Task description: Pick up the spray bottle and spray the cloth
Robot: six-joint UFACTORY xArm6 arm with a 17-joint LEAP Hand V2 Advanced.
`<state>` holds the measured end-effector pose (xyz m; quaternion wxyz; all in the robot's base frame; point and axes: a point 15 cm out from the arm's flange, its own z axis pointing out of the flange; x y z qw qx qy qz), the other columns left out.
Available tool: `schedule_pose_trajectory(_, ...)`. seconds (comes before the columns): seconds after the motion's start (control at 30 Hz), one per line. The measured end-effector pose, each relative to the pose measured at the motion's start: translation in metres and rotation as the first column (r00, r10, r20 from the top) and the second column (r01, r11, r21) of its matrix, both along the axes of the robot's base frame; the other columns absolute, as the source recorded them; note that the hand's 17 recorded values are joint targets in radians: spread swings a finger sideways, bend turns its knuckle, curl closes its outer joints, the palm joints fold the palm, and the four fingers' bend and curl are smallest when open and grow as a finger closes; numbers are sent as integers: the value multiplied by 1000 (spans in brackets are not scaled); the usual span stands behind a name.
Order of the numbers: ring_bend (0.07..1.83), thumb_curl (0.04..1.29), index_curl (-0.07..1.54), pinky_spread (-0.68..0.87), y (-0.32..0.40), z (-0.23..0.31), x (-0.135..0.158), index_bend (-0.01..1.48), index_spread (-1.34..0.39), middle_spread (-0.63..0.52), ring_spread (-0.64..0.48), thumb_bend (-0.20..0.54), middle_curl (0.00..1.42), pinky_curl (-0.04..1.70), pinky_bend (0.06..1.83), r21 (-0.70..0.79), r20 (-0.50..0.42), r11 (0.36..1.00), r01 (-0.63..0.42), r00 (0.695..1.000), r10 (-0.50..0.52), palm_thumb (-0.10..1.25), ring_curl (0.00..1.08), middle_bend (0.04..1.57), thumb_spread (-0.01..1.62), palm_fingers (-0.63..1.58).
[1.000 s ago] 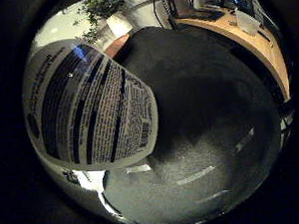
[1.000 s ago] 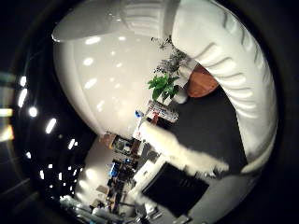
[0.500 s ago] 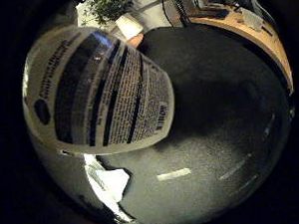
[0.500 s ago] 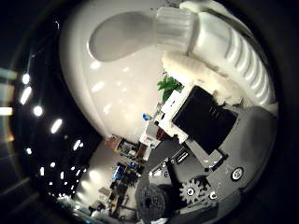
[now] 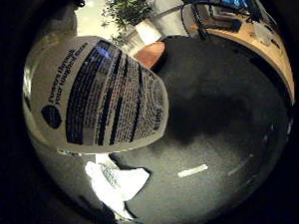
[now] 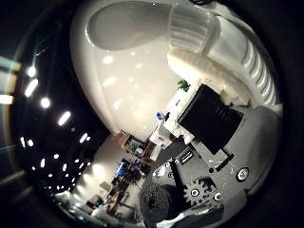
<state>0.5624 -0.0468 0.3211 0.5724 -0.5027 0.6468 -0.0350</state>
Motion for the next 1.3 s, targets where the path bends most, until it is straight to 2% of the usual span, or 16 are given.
schedule_pose_trajectory(0.17,1383,883,624,-340,-8,24,-14,1125,-255,-169,-224,2,663,580,1265,-42,18,999,-30,999,31,1063,557,1289,1144,1255)
schedule_pose_trajectory(0.53,1398,981,620,-328,9,65,-85,1144,-254,-168,-209,-7,658,592,1262,-129,-84,971,-201,978,191,1031,555,1307,1066,1255)
schedule_pose_trajectory(0.67,1400,1004,617,-328,22,72,-115,1147,-253,-168,-207,-10,656,594,1263,-163,-160,945,-285,952,260,1022,553,1309,1053,1253)
schedule_pose_trajectory(0.87,1402,1022,615,-329,50,102,-154,1153,-254,-168,-207,-8,654,598,1267,-251,-191,899,-358,929,316,1010,552,1311,1027,1253)
schedule_pose_trajectory(1.0,1403,1033,615,-329,77,110,-183,1155,-254,-168,-206,-8,656,600,1266,-308,-250,852,-424,900,358,1010,551,1317,1015,1251)
schedule_pose_trajectory(1.17,1405,1045,615,-330,122,123,-202,1155,-255,-171,-206,-11,656,602,1267,-316,-259,811,-492,867,425,1010,550,1318,980,1249)
schedule_pose_trajectory(1.3,1406,1052,618,-330,166,128,-215,1157,-257,-175,-206,-11,656,603,1267,-278,-282,780,-560,824,491,1012,549,1318,936,1249)
